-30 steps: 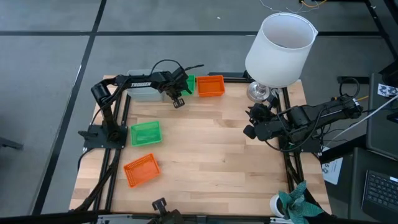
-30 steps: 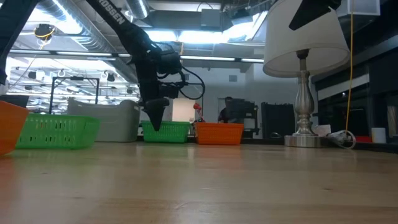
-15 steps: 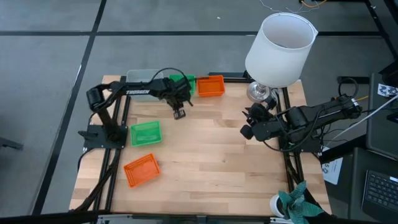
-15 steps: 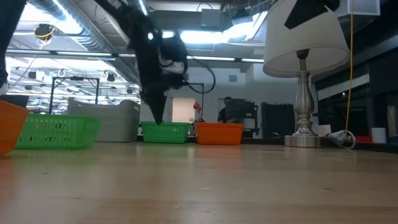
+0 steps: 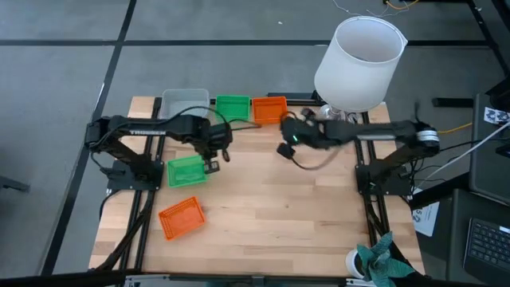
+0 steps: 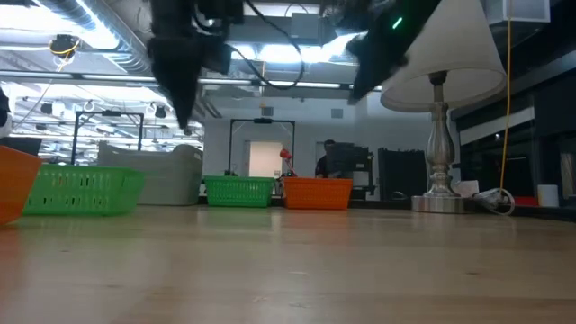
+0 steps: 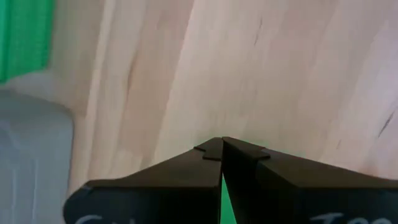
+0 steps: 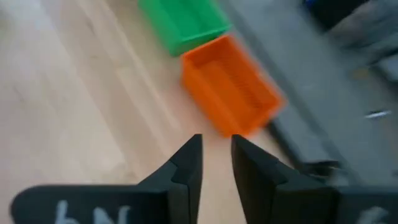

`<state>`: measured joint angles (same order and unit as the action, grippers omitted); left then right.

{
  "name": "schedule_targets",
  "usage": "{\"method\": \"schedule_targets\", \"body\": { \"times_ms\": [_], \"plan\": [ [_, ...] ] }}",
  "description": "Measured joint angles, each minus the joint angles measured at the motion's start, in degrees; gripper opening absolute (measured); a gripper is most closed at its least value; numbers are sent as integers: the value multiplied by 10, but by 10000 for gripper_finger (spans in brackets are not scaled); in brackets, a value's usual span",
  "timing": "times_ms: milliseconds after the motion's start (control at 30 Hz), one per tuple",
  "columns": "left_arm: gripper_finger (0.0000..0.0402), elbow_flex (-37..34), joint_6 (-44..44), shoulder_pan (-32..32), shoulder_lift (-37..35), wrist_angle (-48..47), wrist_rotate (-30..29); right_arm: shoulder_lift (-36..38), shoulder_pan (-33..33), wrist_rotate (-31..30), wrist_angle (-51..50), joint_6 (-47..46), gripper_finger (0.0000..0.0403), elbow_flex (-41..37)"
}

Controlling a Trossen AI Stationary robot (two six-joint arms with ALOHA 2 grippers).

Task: Stack baskets by color
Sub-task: Adjust the orange bin, then adjust the green bin

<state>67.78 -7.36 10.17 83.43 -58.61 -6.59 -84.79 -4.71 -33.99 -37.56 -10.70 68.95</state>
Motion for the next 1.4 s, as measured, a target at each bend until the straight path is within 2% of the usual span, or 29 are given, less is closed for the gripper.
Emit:
{"method": "schedule_targets", "body": {
  "times_ms": [100,167,267,400,767,967,1233,1400],
  "plan": [
    [0,-17,-8,-12,-5,-47,-4,-54,-73,157,63,58,84,0],
    [0,-37,-34,-17,-21,-61,-14,-89,-105,224,117,85,84,0],
    [0,-62,-67,-22,-47,-70,-22,-131,-140,286,168,105,84,0],
    [0,-94,-108,-33,-84,-79,-14,-176,-172,341,179,108,84,0],
    [0,-134,-189,-68,-218,-61,-45,-251,-237,352,238,127,84,0],
    [0,-133,-193,-73,-237,-45,-60,-279,-252,399,312,128,84,1],
    [0,-132,-193,-73,-234,-42,-61,-285,-253,384,315,124,84,1],
    [0,-132,-193,-73,-235,-42,-62,-285,-249,428,298,100,84,1]
  ]
}}
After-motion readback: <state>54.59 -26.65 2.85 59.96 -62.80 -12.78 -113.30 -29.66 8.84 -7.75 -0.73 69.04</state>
